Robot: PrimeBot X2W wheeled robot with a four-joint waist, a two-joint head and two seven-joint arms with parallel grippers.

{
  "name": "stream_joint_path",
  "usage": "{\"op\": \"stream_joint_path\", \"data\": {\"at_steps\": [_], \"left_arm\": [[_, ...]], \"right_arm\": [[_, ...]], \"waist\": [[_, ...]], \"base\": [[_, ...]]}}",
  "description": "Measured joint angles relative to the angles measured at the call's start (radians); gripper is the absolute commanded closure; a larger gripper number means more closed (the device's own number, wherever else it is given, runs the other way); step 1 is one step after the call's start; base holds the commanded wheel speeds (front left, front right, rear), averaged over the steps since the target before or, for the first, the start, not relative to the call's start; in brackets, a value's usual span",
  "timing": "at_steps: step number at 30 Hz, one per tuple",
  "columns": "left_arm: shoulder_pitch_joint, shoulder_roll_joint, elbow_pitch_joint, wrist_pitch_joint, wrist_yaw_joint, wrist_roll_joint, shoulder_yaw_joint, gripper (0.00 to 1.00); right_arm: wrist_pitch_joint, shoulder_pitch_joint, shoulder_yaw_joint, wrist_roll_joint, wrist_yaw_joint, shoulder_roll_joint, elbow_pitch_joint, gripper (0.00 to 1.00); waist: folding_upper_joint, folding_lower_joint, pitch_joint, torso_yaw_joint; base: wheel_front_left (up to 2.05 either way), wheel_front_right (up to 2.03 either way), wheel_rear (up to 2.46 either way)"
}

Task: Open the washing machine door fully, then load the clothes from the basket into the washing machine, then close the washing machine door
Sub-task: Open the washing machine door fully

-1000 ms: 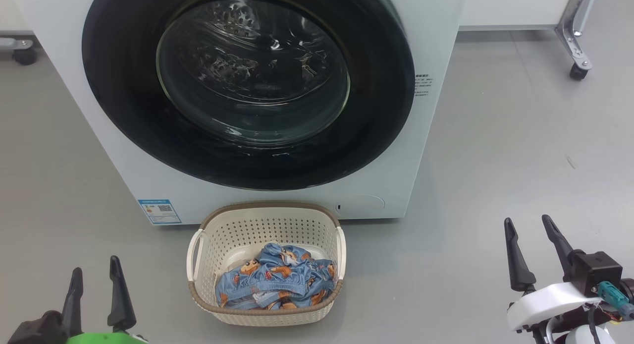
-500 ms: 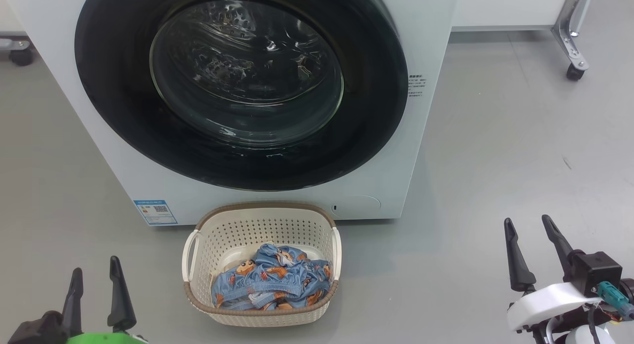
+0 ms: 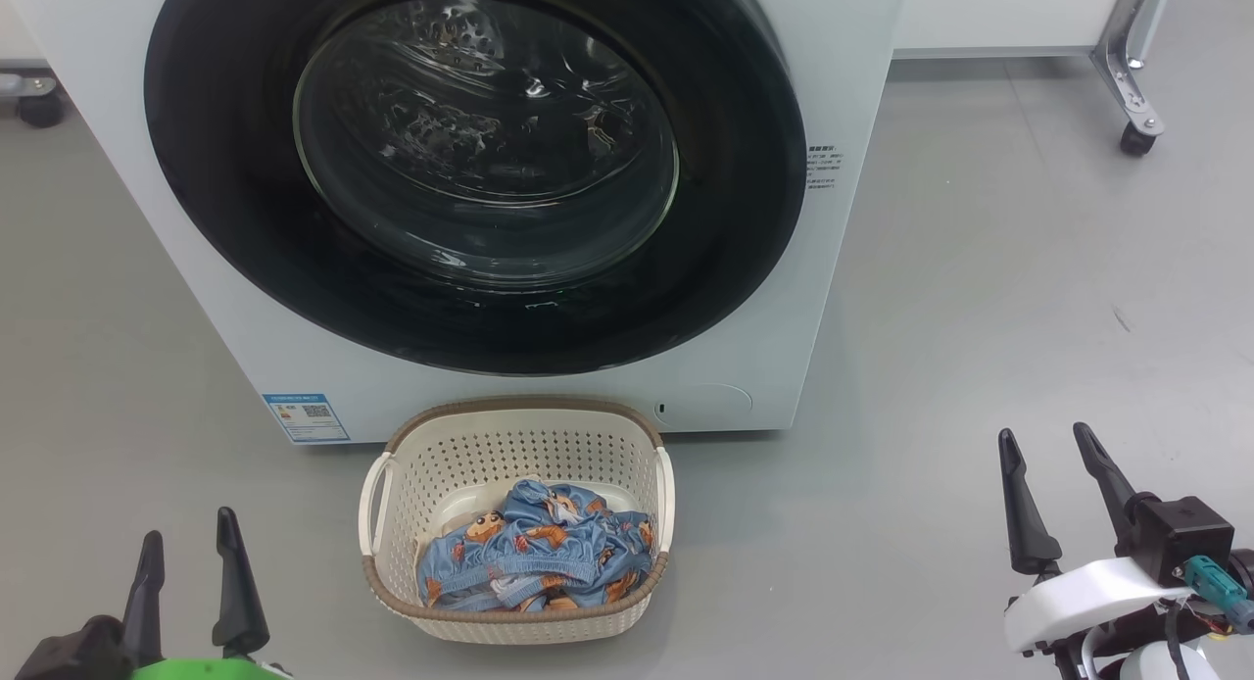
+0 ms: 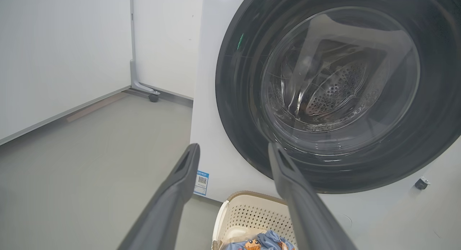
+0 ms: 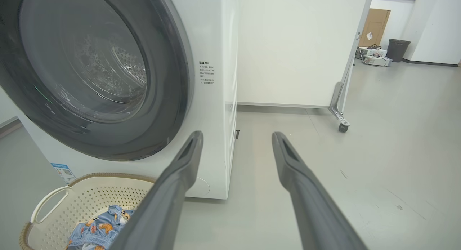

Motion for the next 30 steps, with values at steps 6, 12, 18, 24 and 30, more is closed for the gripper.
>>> {"op": "stream_joint_path", "data": {"at_steps": [6,12,18,24,30], "left_arm": [[0.0,0.0,0.0,0.0,0.0,-0.001,0.0,0.0],[0.0,0.0,0.001,0.0,0.0,-0.002,0.0,0.0],[0.0,0.0,0.001,0.0,0.0,-0.002,0.0,0.0],[0.0,0.0,0.001,0.0,0.0,-0.002,-0.001,0.0],[0.0,0.0,0.003,0.0,-0.001,-0.002,-0.001,0.0]], "right_arm": [[0.0,0.0,-0.001,0.0,0.003,0.0,-0.001,0.0],[0.0,0.0,-0.001,0.0,0.003,0.001,0.0,1.0],[0.0,0.0,0.001,0.0,0.004,0.001,0.0,1.0],[0.0,0.0,0.001,0.0,0.004,0.002,0.0,1.0],[0.0,0.0,-0.037,0.078,0.004,0.016,-0.001,1.0]], "waist": [[0.0,0.0,0.002,0.0],[0.0,0.0,0.004,0.001],[0.0,0.0,0.004,0.002],[0.0,0.0,0.005,0.002],[0.0,0.0,0.008,0.002]], "base": [[0.0,0.0,0.0],[0.0,0.0,0.0],[0.0,0.0,0.0],[0.0,0.0,0.0],[0.0,0.0,0.0]]}}
